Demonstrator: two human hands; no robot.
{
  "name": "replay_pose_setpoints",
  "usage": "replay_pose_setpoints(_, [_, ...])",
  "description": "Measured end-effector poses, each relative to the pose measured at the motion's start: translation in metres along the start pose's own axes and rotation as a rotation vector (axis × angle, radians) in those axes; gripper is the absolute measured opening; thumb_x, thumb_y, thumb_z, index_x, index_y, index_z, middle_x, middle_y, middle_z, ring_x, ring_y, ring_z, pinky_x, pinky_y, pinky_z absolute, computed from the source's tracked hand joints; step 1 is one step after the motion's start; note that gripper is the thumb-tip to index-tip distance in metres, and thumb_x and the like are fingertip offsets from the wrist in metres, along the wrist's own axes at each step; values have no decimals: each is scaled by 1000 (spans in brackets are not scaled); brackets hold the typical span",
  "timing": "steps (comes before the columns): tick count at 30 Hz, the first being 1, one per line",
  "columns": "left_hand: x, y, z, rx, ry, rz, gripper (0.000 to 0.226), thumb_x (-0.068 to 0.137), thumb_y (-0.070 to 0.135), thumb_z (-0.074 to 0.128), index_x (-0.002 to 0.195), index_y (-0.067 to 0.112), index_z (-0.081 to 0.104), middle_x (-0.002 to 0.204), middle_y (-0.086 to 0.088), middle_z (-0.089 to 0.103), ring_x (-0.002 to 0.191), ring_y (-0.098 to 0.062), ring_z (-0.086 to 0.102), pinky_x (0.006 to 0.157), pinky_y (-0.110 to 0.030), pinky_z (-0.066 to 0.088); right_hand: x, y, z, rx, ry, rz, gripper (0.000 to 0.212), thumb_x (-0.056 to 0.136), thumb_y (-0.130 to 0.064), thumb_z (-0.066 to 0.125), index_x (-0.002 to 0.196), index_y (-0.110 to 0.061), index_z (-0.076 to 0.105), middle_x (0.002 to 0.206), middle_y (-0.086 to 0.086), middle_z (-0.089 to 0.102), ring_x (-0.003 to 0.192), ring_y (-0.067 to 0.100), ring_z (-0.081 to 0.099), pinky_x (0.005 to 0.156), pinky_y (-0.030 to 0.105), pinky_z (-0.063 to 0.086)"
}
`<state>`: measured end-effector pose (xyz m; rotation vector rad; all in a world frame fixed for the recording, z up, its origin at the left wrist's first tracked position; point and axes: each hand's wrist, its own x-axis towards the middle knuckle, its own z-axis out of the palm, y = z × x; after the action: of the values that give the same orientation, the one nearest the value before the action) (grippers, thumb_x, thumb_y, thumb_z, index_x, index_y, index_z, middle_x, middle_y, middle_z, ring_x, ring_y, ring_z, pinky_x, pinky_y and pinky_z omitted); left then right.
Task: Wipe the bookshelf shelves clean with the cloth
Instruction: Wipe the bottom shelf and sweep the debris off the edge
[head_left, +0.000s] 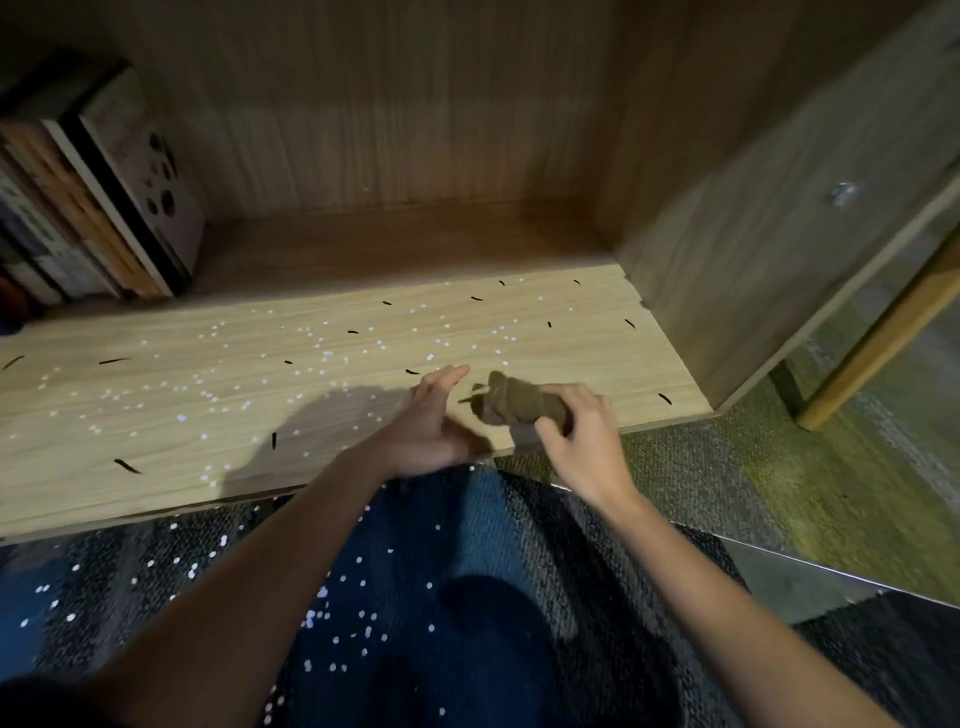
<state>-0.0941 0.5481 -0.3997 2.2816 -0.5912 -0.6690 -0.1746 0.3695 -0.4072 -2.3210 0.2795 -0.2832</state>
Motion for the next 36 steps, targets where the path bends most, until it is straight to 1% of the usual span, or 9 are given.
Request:
replay_pose_setpoints(4, [41, 20, -6, 320, 44, 4, 60, 91, 28, 54, 145, 24, 27, 157, -2, 7, 142, -29, 11, 115, -43, 17, 39, 20, -16, -134, 34, 10, 44, 86, -18, 50, 130, -18, 47, 124, 5, 53, 109, 24, 42, 97, 41, 36])
replay_pose_setpoints(11, [104, 33, -25, 490, 53, -58, 55, 94, 30, 44, 146, 23, 25, 157, -1, 8, 142, -25, 13, 113, -39, 16, 124, 48, -32, -257, 168, 75, 45, 89, -19, 46, 134, -20, 42, 129, 12, 49, 113, 36, 39, 99, 44, 31])
replay_pose_setpoints(15, [126, 27, -36, 517, 11, -112, 57, 95, 27, 37, 148, 23, 19, 158, 2, 5, 144, -21, 8, 114, -45, 7, 169, 51, -30, -270, 216, 160, 44, 91, -20, 46, 134, -20, 42, 132, 12, 47, 118, 37, 36, 101, 44, 29])
replay_pose_setpoints(19, [137, 24, -40, 560, -25, -159, 56, 94, 24, 34, 148, 25, 19, 158, 6, 4, 145, -14, 7, 114, -50, -4, 191, 59, -10, -318, 119, 189, 39, 90, -22, 44, 128, -21, 49, 129, 11, 52, 117, 39, 39, 102, 41, 28])
replay_pose_setpoints(23, [144, 10, -36, 530, 2, -147, 60, 91, 17, 39, 147, 26, 19, 158, 8, 5, 144, -13, 10, 115, -52, -2, 161, 48, 11, -357, 1, 29, 39, 90, -23, 43, 129, -21, 48, 136, 3, 48, 120, 31, 34, 103, 40, 26])
replay_pose_setpoints(27, [149, -6, -35, 458, 12, -78, 59, 91, 14, 41, 146, 28, 23, 157, 10, 9, 144, -15, 14, 115, -53, 0, 105, 28, 20, -190, -98, -219, 37, 86, -14, 50, 120, -26, 56, 124, -7, 56, 110, 22, 39, 96, 35, 33])
replay_pose_setpoints(30, [150, -7, -38, 424, 30, -70, 58, 91, 9, 35, 144, 29, 28, 156, 12, 12, 143, -11, 16, 115, -52, 0, 110, 28, 9, -13, -32, -188, 37, 82, -11, 52, 115, -24, 61, 115, -10, 59, 107, 18, 44, 91, 30, 33])
replay_pose_setpoints(33, [148, -9, -40, 396, 38, -53, 59, 90, 8, 34, 144, 30, 28, 156, 11, 12, 143, -13, 17, 115, -52, 0, 161, 45, -2, -168, 91, -100, 39, 82, -20, 46, 118, -23, 59, 120, -2, 60, 109, 28, 46, 97, 36, 34])
replay_pose_setpoints(36, [145, -13, -42, 402, 40, -29, 58, 92, 8, 33, 145, 32, 27, 156, 13, 13, 143, -11, 17, 114, -54, 0, 181, 55, 11, -337, -27, -97, 38, 86, -19, 46, 122, -23, 55, 126, 1, 57, 108, 30, 42, 97, 40, 33])
